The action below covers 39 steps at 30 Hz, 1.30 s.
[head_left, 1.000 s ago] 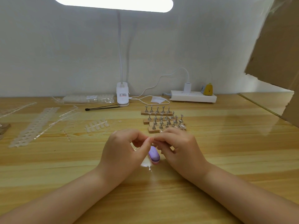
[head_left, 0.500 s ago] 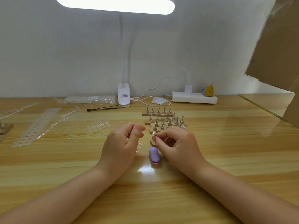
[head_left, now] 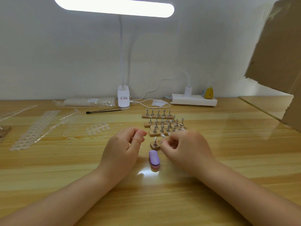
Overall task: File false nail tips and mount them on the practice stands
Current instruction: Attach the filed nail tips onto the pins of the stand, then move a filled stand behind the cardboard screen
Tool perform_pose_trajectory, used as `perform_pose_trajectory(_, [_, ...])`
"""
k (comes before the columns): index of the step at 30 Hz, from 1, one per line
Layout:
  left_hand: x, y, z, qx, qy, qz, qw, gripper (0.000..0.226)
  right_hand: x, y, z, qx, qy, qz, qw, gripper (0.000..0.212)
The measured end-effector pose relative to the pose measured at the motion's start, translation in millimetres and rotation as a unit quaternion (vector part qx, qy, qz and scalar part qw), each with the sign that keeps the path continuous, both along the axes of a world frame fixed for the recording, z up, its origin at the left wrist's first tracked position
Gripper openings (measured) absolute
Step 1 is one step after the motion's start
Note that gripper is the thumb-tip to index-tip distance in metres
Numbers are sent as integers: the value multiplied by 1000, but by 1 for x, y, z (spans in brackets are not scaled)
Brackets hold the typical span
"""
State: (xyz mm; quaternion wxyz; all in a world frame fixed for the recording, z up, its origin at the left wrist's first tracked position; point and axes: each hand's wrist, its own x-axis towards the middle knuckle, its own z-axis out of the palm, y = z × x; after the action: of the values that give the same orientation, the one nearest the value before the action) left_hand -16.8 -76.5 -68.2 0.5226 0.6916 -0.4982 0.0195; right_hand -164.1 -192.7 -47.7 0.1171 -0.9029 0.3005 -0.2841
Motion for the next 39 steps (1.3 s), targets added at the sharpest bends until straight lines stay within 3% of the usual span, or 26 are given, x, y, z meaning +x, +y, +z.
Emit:
perform_pose_trajectory(3, [1,1,1,6,14,-1,1000,26,-17,-27,24,-67,100,-65,991,37])
perform_pose_trajectory(7, [0,2,2,10,17,-4,1000,28,-33,-60,30,26,156,-66,985,28])
perform_pose_trajectory(10, [0,3,2,9,18,-5,1000,27,-36,-70,17,92,150,-19,984,28])
perform_pose_trajectory(19, [1,2,0,22,19,2,1000,23,-37,-86,1,155,98,49,982,26])
perform_pose_trajectory(23, [1,1,1,22,14,4,1000,24,-43,-88,3,211,77,105,969,37])
perform_pose_trajectory(27, [1,2,1,24,14,7,1000,23,-38,-86,0,153,105,92,978,26])
perform_pose_trajectory(34, [1,2,1,24,16,10,1000,23,-40,-77,3,120,23,129,984,24])
perform_pose_trajectory(39, [-2,1,3,18,-10,7,1000,30,-44,-72,15,222,-34,138,965,25])
